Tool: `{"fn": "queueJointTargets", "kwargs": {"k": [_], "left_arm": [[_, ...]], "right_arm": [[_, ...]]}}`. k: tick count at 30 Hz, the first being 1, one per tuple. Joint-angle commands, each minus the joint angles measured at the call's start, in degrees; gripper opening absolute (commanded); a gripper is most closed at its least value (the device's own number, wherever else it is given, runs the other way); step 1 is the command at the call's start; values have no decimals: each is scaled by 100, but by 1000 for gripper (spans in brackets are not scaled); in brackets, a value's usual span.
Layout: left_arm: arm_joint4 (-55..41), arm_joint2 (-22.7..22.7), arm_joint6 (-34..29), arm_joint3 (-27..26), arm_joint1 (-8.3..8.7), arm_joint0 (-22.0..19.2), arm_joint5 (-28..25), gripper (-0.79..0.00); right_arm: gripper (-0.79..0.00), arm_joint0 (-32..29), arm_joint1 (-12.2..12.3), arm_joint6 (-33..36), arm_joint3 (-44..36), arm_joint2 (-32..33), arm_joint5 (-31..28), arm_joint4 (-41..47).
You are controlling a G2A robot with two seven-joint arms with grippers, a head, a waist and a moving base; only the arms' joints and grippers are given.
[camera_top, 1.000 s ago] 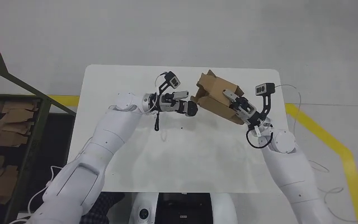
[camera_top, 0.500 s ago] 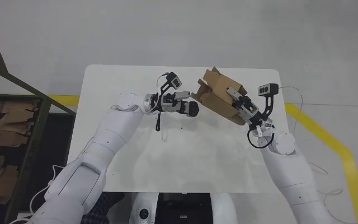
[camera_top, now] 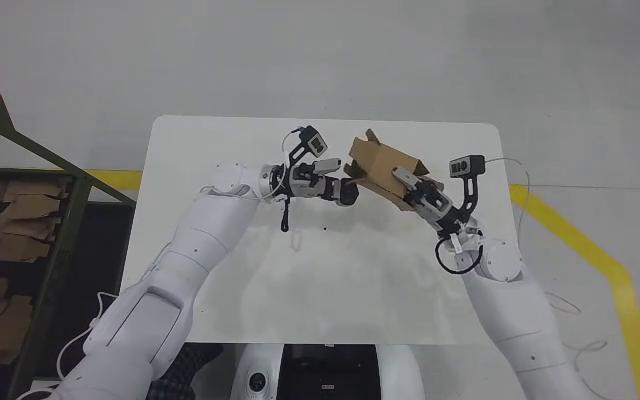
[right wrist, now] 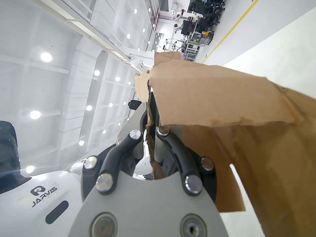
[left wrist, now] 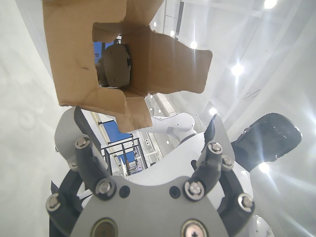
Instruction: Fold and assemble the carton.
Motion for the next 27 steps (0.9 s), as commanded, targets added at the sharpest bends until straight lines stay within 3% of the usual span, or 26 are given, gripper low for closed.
{"fn": "queueJointTargets", "kwargs": {"k": [1,14,27], "left_arm": [[-2,-7,-9,17,-7,-2,-10,0],[76,-105,-61,-31,-12,30,-24,0],[103,-510,-65,-53,110,190,-20,0]], "right_arm": [[-785,-9,2,56,-4,7,25,23],[-785,-24,13,338,29,76,85,144],[-785,137,44,825,366,326,175,557]]}}
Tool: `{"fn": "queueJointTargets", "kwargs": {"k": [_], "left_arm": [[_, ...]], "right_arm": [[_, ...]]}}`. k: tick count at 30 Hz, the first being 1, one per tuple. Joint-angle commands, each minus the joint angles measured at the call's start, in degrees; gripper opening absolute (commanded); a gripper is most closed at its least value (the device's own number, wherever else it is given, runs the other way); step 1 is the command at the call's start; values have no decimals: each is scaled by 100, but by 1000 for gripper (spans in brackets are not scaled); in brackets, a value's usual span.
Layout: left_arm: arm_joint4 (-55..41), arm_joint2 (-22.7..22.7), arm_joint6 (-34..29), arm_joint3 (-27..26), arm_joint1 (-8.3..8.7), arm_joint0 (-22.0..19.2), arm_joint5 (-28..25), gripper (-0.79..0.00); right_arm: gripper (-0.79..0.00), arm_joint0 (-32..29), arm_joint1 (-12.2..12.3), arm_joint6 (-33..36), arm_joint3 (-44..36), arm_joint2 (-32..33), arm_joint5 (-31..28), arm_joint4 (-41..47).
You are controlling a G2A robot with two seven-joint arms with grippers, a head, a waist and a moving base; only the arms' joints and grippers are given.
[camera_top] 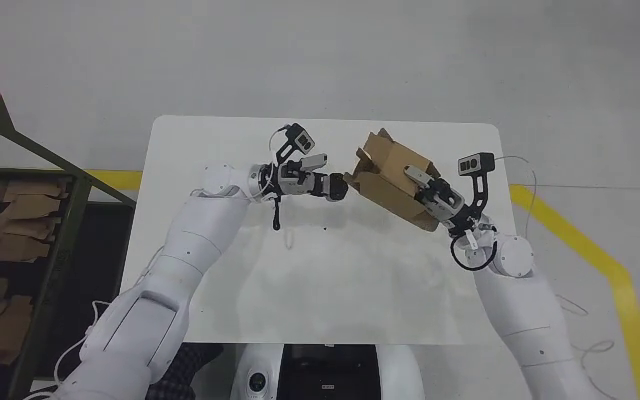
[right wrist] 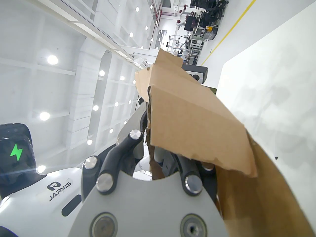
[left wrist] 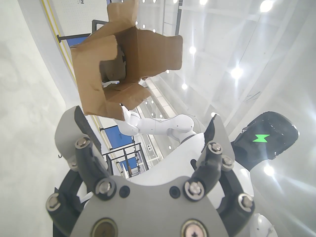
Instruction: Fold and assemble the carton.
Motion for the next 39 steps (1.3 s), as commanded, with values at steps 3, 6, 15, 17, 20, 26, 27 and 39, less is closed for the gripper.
{"fn": "queueJointTargets", "kwargs": {"k": [3,6,15,17,20,26,27,39], "left_arm": [[-44,-58,-27,5,9,13,31,0],[-46,-29,-49,-27,-6,7,59,0],[-47,179,-85,-38,-102,-58,112,0],[-45,209,-87,-18,-120,-81,113,0],[-56,228,-93,30,-140,-114,101,0],[-49,235,-96,83,-164,-158,96,0],[-47,234,-97,87,-167,-161,97,0],[-1,228,-130,15,-189,-150,131,0]], "right_arm": [[-785,20,15,253,57,37,6,18],[-785,15,16,357,55,15,3,5],[-785,15,-8,430,10,-140,-26,-80],[-785,8,-12,458,-11,-163,-36,-70],[-785,-13,-12,510,-35,-179,-46,-71],[-785,-77,-2,690,-112,-169,-82,-24],[-785,-91,1,726,-122,-166,-87,-21],[-785,-157,18,813,-155,-134,-135,-38]]}}
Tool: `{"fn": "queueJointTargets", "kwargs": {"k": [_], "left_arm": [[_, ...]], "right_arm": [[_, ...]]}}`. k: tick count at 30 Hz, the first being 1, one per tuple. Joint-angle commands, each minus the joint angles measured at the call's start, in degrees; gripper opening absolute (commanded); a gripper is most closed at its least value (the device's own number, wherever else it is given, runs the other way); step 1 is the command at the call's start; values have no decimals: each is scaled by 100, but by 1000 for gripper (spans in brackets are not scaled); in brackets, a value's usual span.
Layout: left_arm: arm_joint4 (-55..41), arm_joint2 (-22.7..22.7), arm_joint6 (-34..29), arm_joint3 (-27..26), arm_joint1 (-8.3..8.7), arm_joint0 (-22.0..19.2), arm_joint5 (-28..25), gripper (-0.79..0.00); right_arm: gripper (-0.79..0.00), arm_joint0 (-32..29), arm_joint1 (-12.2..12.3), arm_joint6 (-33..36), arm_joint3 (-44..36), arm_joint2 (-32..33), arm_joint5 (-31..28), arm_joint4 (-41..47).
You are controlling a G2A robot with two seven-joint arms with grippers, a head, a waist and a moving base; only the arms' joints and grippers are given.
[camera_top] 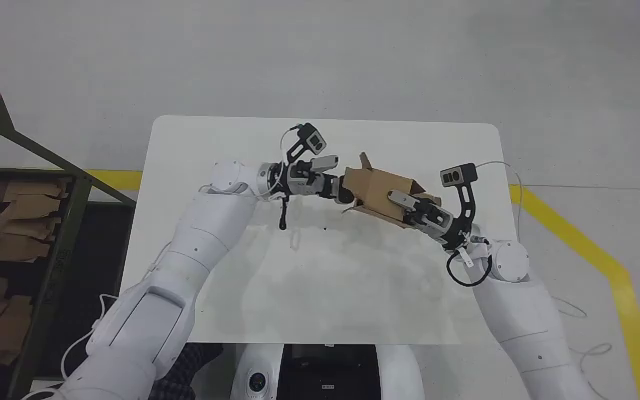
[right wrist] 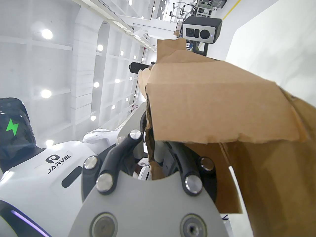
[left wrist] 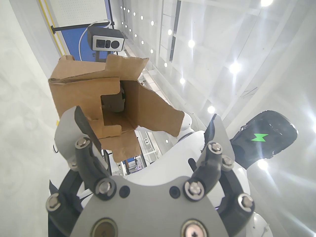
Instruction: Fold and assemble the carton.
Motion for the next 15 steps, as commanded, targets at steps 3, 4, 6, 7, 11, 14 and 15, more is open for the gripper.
{"fn": "queueJointTargets", "kwargs": {"k": [3,4,6,7,11,14,15], "left_arm": [[4,18,-17,-56,-13,21,17,0],[19,22,-18,-69,-14,23,18,0],[20,19,-18,-85,-17,32,18,0],[23,16,-18,-87,-18,34,18,0],[33,14,-32,-87,-23,42,32,0],[45,39,-40,-87,-36,48,45,0],[52,51,-39,-88,-41,46,49,0]], "right_arm": [[-785,6,-7,-144,22,1,9,-8],[-785,13,-8,-167,33,-1,16,-6],[-785,25,-11,-197,53,-6,20,0],[-785,32,-13,-209,61,-6,18,1],[-785,50,-15,-235,95,-10,33,-10],[-785,60,-17,-250,107,-21,33,-26],[-785,61,-19,-256,113,-26,38,-29]]}}
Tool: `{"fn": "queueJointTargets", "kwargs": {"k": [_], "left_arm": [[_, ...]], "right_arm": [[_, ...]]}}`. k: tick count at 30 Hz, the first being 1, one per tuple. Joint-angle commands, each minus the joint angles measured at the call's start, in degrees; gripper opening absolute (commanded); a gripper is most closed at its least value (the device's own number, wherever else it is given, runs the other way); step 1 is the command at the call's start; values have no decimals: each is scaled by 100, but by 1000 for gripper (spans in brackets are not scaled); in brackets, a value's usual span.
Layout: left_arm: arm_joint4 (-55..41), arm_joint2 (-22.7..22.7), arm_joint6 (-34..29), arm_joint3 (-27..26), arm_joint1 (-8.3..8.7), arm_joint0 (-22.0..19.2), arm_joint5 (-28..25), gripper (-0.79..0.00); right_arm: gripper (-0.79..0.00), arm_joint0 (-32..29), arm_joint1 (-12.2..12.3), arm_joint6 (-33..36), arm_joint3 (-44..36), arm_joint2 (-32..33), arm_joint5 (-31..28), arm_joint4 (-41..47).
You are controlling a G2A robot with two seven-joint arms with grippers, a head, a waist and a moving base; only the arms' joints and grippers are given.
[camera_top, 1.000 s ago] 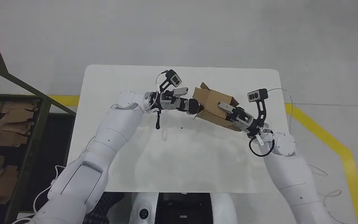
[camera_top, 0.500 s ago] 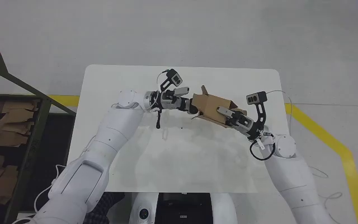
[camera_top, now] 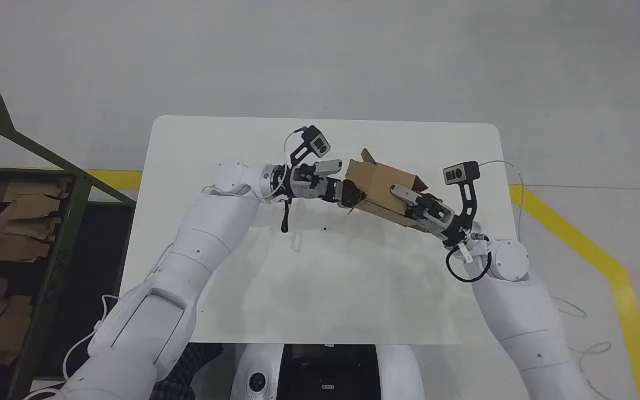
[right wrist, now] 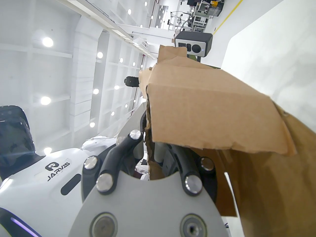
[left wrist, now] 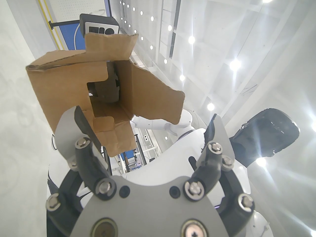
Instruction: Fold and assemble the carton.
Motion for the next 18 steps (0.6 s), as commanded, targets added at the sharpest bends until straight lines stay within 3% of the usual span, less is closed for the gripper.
{"fn": "queueJointTargets", "kwargs": {"k": [1,18], "left_arm": [[11,25,-5,-4,-11,-4,9,0],[57,19,-12,100,-45,-61,22,0]], "right_arm": [[-785,5,-2,-9,7,-8,4,-5],[-785,13,-6,41,58,-8,27,86]]}}
